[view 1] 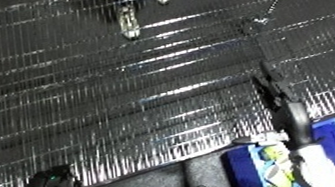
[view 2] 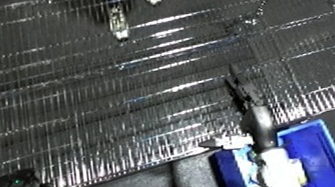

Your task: Pick up the object and place it into the box

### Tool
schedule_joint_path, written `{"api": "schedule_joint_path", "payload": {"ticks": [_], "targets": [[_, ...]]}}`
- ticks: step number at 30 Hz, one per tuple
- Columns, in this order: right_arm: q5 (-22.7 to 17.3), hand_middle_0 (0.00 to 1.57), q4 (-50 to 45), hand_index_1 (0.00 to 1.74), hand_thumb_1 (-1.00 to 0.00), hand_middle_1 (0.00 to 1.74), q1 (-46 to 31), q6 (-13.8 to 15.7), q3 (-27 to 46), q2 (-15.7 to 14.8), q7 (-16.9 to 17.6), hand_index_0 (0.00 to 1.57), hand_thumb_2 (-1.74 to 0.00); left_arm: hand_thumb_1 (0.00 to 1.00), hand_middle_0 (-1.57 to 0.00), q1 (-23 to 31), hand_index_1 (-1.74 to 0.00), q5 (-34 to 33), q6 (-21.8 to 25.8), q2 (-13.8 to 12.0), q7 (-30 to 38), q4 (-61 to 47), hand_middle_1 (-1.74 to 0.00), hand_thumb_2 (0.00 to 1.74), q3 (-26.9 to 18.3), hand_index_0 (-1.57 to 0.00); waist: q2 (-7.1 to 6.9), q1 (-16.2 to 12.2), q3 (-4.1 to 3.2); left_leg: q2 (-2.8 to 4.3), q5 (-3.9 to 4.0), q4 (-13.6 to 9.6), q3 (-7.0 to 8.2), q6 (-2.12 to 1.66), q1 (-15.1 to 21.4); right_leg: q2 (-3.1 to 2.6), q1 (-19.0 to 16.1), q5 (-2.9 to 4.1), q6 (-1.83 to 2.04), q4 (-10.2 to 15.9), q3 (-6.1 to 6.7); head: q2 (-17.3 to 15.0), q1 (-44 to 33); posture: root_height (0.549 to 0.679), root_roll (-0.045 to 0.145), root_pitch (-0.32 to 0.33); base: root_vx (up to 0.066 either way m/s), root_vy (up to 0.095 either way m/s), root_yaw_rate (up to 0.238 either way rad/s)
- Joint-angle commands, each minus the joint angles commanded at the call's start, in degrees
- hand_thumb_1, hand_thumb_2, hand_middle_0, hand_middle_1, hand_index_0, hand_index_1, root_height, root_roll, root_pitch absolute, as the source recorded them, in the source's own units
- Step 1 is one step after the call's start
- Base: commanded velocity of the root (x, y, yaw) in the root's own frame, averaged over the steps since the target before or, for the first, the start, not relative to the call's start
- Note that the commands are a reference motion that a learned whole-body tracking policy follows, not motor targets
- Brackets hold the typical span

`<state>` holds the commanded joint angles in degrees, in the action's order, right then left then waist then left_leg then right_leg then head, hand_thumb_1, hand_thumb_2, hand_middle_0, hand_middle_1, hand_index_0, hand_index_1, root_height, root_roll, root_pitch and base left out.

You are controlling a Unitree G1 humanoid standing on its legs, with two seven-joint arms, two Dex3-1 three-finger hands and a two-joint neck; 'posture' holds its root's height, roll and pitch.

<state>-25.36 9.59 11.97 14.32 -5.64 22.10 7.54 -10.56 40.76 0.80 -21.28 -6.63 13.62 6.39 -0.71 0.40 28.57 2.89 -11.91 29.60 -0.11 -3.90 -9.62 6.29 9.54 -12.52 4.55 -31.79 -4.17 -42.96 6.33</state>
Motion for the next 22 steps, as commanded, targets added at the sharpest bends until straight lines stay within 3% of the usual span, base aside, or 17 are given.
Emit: {"api": "schedule_joint_path", "payload": {"ticks": [7, 22], "targets": [[-0.37, 0.0, 0.17, 0.0, 0.0, 0.0, -0.86, 0.41, -0.26, 0.13, -0.05, 0.0, 0.0, 1.0, -1.57, 0.98, -1.74, -0.15, -0.23, -0.14, -0.65, -0.32, -1.74, 1.74, -0.61, -1.57, -0.28, 0.43, -0.35, 0.14, -0.21, 0.18, -0.06, 0.02, 0.07, 0.16, -0.29, -0.45, 0.05, -0.27, -0.37, -0.47, -0.14, 0.662, 0.037, -0.108, 0.037, -0.007, 0.033], [1.25, 0.0, -0.17, 0.0, 0.0, 0.0, -2.52, 0.02, -0.34, -0.41, 1.06, 0.0, 0.0, 1.0, -1.57, 2.44, -1.74, -0.21, -0.4, -0.23, -0.56, -0.73, -1.74, 1.74, -1.37, -1.57, -0.34, 0.58, -0.34, 0.22, -0.5, 0.94, -0.16, 0.01, 0.02, 0.3, -0.27, -1.01, 0.11, -1.49, -0.63, -1.49, -0.99, 0.661, 0.038, -0.115, 0.025, -0.004, 0.011]]}}
